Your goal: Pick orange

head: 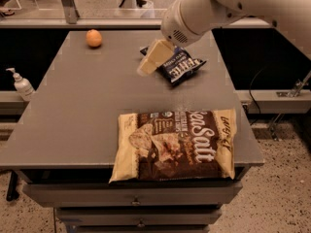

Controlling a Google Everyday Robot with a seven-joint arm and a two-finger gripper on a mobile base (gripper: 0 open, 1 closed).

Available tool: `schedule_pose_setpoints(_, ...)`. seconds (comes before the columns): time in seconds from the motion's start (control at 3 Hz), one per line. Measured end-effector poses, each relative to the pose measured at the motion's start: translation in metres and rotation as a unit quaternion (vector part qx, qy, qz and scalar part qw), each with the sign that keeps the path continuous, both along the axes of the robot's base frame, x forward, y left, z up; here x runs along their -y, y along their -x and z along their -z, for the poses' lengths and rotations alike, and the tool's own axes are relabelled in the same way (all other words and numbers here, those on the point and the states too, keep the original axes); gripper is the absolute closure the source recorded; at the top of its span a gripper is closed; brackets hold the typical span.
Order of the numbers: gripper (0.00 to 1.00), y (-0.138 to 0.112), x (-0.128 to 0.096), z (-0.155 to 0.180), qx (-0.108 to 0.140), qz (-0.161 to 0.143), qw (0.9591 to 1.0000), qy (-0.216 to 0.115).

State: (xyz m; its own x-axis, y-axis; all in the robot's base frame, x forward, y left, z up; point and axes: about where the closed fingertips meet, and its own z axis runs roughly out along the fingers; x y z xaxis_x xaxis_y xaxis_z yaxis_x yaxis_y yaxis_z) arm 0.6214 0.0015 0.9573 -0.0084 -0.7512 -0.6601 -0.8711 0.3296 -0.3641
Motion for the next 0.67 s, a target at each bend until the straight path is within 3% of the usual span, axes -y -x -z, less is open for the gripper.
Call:
schedule_pose_setpoints(0.33,0.00,-0.002,-0.002,-0.002,0.006,0.001,0.9998,-0.021)
schedule_pose_setpoints(0.67,0.00,-0.023,-0.022,0.014,-0.004,0.014,0.9959,-0.090)
